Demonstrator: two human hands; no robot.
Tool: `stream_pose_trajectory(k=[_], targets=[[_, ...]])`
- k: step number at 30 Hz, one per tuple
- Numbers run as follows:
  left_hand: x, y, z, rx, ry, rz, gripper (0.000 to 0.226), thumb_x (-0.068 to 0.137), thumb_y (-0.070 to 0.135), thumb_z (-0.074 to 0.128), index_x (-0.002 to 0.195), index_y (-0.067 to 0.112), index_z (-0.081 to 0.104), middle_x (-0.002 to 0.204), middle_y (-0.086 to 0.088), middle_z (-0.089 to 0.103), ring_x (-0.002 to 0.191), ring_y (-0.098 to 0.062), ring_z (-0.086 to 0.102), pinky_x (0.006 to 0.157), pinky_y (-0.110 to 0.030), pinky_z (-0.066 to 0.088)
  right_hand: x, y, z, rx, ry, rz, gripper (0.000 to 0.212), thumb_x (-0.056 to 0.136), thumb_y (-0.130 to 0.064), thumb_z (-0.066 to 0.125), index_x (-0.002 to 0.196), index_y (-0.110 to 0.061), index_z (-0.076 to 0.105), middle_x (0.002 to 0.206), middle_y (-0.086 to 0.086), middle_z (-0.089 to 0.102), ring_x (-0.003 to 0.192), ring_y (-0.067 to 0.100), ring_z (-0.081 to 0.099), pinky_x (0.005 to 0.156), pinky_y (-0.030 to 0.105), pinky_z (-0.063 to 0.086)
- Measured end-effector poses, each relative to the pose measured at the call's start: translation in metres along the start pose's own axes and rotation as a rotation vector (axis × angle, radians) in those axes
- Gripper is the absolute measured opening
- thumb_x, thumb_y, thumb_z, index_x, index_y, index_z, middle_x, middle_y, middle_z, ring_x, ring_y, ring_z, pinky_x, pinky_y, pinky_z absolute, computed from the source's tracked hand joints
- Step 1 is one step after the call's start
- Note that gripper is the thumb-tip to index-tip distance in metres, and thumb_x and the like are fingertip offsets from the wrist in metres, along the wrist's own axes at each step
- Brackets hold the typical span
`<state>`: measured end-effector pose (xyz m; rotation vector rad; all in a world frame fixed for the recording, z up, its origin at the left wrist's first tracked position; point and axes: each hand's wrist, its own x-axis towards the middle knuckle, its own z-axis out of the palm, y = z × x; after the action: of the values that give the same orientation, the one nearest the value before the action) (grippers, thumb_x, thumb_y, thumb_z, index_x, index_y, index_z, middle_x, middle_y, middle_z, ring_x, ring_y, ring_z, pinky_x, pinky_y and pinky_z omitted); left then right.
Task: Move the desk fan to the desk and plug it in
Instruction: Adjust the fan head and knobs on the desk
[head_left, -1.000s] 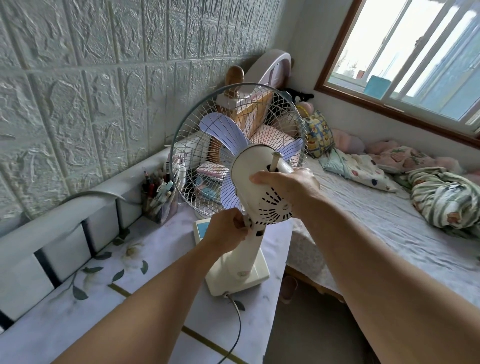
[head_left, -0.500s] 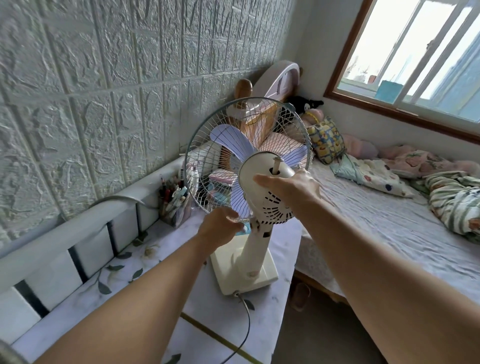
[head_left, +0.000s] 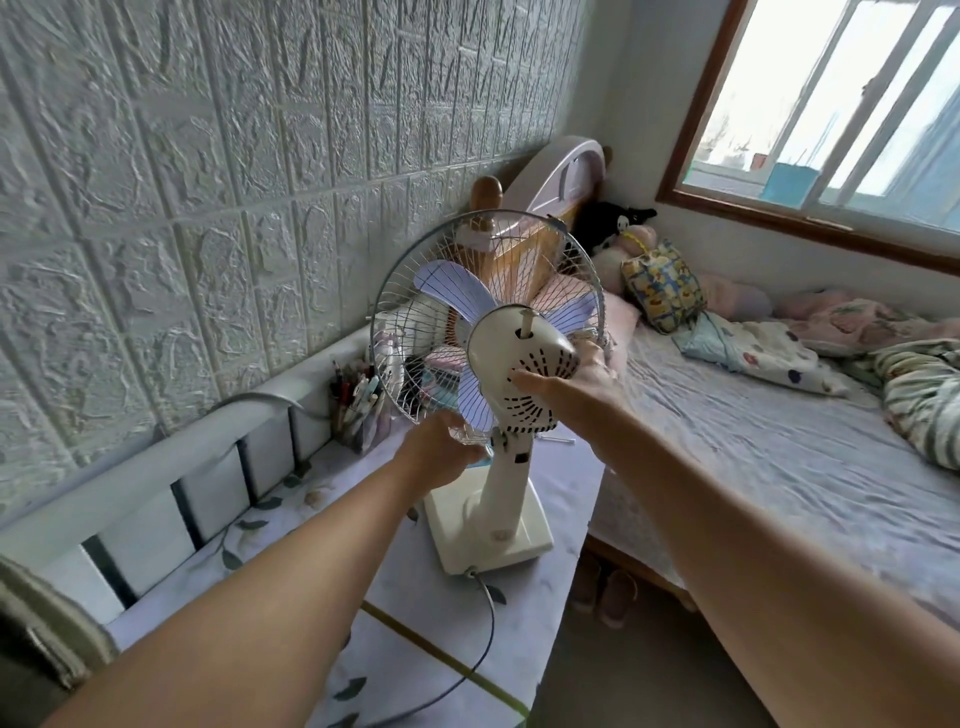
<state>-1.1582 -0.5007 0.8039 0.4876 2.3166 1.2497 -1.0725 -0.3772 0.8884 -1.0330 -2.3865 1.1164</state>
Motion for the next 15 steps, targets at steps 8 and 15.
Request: stream_pose_trajectory(k=[8, 15], targets=[[-0.017, 0.01, 0.012, 0.048, 0.002, -0.008, 0.043, 0.081, 0.021, 0.066, 0.121, 0.019, 0.051, 0.117, -0.009, 0.059, 0.112, -0.028, 0.057, 0.098, -0.038, 0.047, -0.013, 0.03, -0.015, -0.081, -0.101, -0.038, 0.095, 0.071, -0.046, 0.072, 0.147, -0.023, 0.02, 0.148, 0.011, 0.031, 0.139, 0.029, 0.024, 0.115, 0.044, 0.023], [-0.023, 0.002, 0.037, 0.091, 0.075, -0.041, 0.048, 0.08, 0.022, 0.067, 0.124, 0.013, 0.05, 0.125, -0.009, 0.052, 0.107, -0.025, 0.054, 0.095, -0.038, 0.047, 0.006, 0.078, -0.015, -0.077, -0.221, 0.019, 0.098, 0.068, -0.014, 0.068, 0.149, -0.023, 0.015, 0.144, 0.016, 0.034, 0.135, 0.033, 0.027, 0.109, 0.042, 0.033]])
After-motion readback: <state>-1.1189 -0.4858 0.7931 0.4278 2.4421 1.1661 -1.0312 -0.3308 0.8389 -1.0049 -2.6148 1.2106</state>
